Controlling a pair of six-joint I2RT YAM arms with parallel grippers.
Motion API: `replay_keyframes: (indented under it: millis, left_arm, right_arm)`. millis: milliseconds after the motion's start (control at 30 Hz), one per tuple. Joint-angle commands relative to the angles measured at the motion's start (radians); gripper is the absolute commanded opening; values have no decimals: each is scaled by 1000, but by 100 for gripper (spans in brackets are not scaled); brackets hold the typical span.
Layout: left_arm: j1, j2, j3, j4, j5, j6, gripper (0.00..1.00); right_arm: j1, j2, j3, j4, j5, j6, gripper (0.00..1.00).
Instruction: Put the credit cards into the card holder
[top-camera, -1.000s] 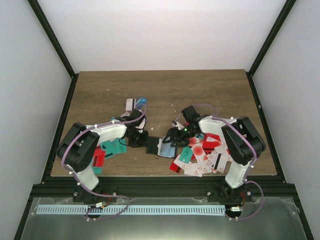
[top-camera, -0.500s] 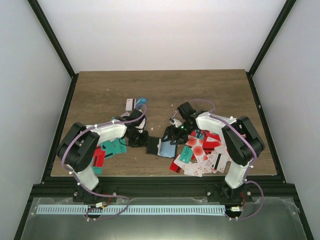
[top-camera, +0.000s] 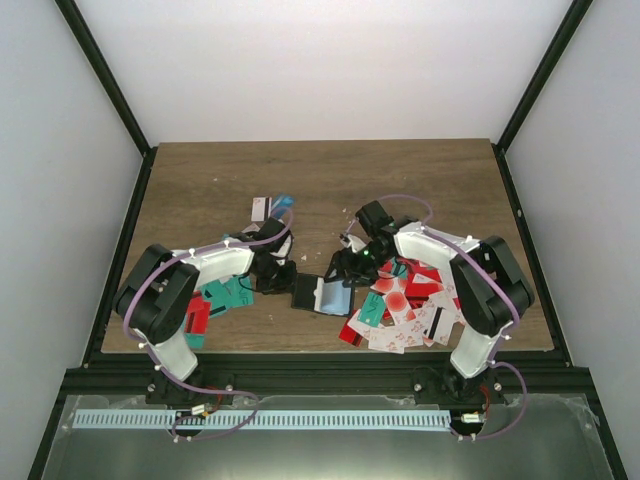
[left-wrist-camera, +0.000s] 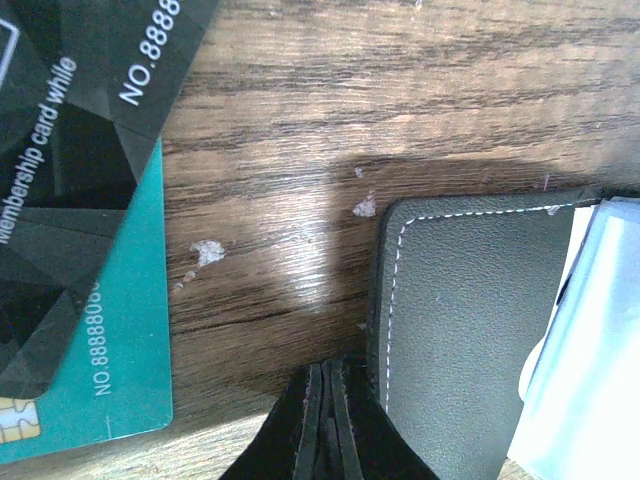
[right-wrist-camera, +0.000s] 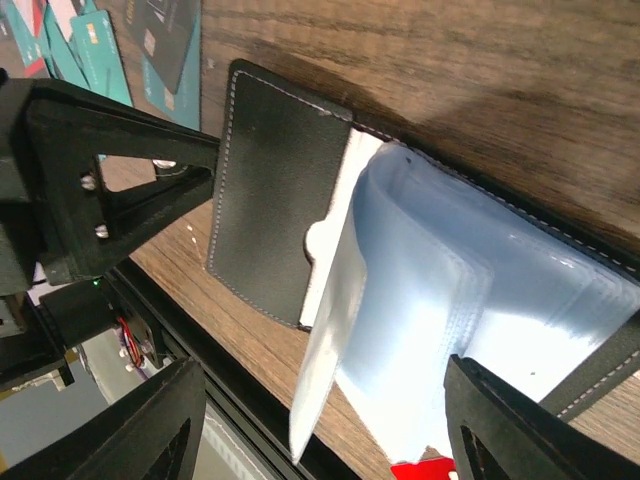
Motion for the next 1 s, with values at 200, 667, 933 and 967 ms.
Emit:
replay_keyframes:
  millis: [200,667,933,967]
  left_arm:
    - [-2,17,1,-44,-48,17,4]
    - [-2,13,2,-49,-48,23,4]
    - [-2,10,0,-50,-47,26,4]
    - [-1,11,-1,-50,-47,27,4]
  right_arm:
    - [23,-40,81,-42,-6,-7,67]
    - [31,-37,64,-59,114,32,68]
    - [31,-20,13,-41,148,53,70]
    - [32,-16,13,-37,145,55,70]
